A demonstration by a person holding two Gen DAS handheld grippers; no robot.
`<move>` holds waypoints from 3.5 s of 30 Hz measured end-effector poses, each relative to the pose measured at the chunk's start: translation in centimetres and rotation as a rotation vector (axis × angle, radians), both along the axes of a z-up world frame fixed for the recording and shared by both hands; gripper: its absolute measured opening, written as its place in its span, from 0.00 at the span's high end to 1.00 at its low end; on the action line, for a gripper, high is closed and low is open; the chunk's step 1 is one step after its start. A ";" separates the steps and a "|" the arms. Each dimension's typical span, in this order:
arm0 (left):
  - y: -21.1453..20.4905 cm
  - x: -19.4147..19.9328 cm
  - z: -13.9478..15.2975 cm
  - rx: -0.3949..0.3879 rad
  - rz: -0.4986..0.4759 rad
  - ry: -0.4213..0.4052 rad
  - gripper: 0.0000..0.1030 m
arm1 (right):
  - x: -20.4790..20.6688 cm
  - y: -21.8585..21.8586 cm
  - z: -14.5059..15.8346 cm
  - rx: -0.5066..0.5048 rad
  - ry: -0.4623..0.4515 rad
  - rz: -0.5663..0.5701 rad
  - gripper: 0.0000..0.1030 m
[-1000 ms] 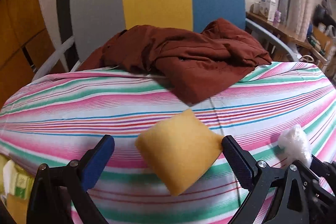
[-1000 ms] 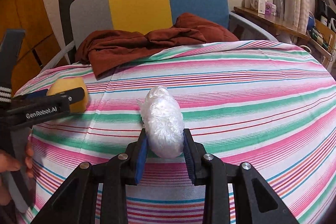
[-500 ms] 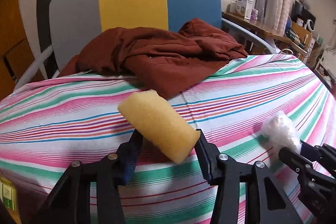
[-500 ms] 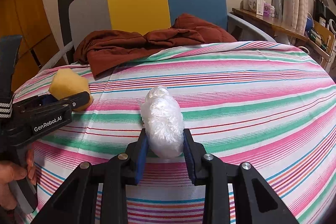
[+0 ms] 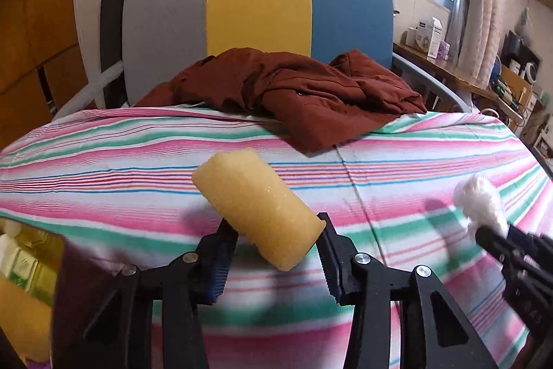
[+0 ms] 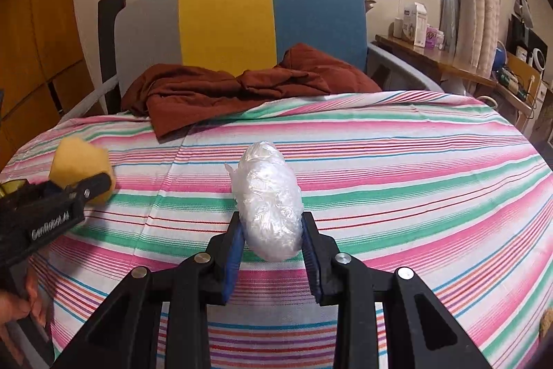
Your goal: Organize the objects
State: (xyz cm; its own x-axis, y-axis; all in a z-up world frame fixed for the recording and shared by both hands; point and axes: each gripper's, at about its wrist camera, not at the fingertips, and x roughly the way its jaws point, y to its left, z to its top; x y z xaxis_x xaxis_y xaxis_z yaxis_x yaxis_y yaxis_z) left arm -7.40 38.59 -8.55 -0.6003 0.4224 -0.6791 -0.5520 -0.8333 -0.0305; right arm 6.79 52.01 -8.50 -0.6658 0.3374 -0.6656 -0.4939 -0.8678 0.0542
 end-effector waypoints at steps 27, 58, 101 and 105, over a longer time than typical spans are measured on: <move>-17.9 10.1 8.8 0.267 -0.028 -0.005 0.55 | 0.9 -15.8 6.7 -0.038 0.072 0.304 0.70; -31.8 0.0 8.1 0.215 0.231 -0.096 0.05 | -1.6 -32.0 5.9 -0.256 -0.066 0.650 0.54; -37.1 12.2 10.8 -0.100 0.515 -0.052 0.00 | 0.7 -35.1 8.8 -0.050 -0.143 0.460 0.45; -37.2 12.3 10.6 -0.107 0.521 -0.069 0.00 | 0.7 -35.2 8.7 -0.055 -0.154 0.456 0.45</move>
